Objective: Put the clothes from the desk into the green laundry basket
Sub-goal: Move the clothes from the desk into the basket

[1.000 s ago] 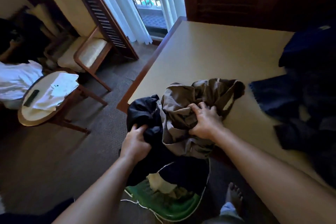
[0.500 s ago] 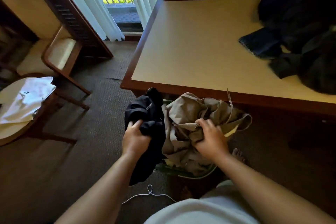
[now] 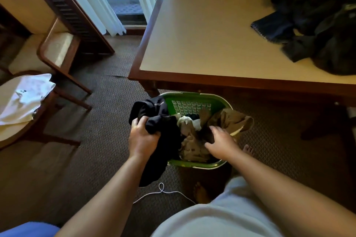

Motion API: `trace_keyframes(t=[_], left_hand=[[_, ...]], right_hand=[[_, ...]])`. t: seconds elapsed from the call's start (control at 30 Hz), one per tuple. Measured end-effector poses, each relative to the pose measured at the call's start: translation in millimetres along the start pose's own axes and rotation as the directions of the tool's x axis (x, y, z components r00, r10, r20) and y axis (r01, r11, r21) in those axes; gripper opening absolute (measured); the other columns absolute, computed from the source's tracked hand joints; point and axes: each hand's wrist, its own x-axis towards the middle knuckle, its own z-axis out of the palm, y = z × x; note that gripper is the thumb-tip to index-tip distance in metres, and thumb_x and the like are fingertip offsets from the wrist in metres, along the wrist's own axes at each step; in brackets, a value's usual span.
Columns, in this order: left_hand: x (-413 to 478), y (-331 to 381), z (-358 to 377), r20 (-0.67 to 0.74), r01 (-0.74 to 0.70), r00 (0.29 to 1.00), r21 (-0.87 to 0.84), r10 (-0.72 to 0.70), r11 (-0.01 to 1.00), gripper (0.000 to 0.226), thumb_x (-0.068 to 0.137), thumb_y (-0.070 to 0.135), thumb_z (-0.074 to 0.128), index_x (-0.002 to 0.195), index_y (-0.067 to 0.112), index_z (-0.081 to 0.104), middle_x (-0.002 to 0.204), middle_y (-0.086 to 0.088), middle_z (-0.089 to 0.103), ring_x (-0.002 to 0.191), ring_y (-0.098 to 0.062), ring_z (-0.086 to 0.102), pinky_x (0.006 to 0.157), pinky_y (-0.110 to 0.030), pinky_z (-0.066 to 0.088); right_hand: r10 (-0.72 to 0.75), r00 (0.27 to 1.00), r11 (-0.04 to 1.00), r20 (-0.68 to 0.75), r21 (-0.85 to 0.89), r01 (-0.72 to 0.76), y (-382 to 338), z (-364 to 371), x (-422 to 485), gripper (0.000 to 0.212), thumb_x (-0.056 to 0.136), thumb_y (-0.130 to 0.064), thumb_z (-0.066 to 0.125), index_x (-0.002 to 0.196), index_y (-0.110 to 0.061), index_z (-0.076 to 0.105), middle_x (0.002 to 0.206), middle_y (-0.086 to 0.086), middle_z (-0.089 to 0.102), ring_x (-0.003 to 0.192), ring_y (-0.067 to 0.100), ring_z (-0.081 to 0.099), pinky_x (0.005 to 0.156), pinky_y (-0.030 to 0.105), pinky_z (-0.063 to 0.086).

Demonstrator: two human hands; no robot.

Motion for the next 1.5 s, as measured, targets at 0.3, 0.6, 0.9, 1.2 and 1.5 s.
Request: trace_keyframes(t=[0.3, 0.6, 0.9, 1.2, 1.5], left_hand=[[10, 15, 2, 0.095, -0.085, 0.991, -0.140, 0.099, 0.987, 0.064, 0.078, 0.033, 0.086, 0.135, 0.032, 0.058, 0.148, -0.003, 0.044, 0.131, -0.021, 0.050, 0.103, -0.026, 0.040], [0, 10, 28, 0.300, -0.083, 0.950, -0.004, 0.080, 0.997, 0.065, 0.095, 0.030, 0.068, 0.155, 0.028, 0.042, 0.162, 0.003, 0.039, 0.149, -0.014, 0.036, 0.117, -0.027, 0.029], [-15, -3, 48, 0.329, 0.061, 0.943, -0.037, -0.046, 0.997, 0.063, 0.098, 0.021, 0.064, 0.156, 0.023, 0.041, 0.160, 0.004, 0.043, 0.144, -0.014, 0.043, 0.105, -0.018, 0.031], [-2, -7, 102, 0.226, 0.290, 0.936, -0.058, -0.271, 0.955, 0.075, 0.098, 0.034, 0.061, 0.162, 0.022, 0.024, 0.169, -0.009, 0.018, 0.155, -0.028, 0.022, 0.122, -0.044, 0.031], [75, -64, 232, 0.322, 0.522, 0.774, 0.162, -0.545, 0.837, 0.150, 0.065, 0.061, 0.088, 0.153, 0.042, -0.033, 0.157, -0.004, -0.050, 0.145, -0.051, -0.037, 0.114, -0.077, 0.002]], right_hand=[[-0.092, 0.995, 0.994, -0.038, 0.060, 0.094, 1, 4, -12, 0.071, 0.094, -0.033, 0.057, 0.157, -0.022, 0.027, 0.163, 0.000, 0.030, 0.151, 0.021, 0.023, 0.119, 0.050, 0.029], [-0.155, 0.988, 0.987, 0.004, 0.052, 0.154, 2, -1, -16, 0.070, 0.096, -0.038, 0.053, 0.158, -0.023, 0.024, 0.165, -0.003, 0.026, 0.153, 0.019, 0.018, 0.121, 0.046, 0.026], [-0.279, 0.951, 0.945, 0.130, -0.136, 0.296, -19, -16, -4, 0.071, 0.100, -0.035, 0.053, 0.160, -0.024, 0.018, 0.166, -0.005, 0.020, 0.155, 0.018, 0.009, 0.124, 0.049, 0.019], [-0.419, 0.777, 0.505, 0.470, -0.590, 0.630, -72, -42, 83, 0.100, 0.089, -0.044, 0.069, 0.161, -0.019, 0.004, 0.169, 0.000, 0.011, 0.156, 0.022, 0.004, 0.124, 0.053, 0.016], [-0.301, 0.535, -0.230, 0.789, -0.605, 0.762, -70, 30, 266, 0.150, 0.057, -0.073, 0.081, 0.158, -0.022, -0.019, 0.165, 0.009, -0.025, 0.151, 0.041, -0.019, 0.120, 0.066, 0.007]])
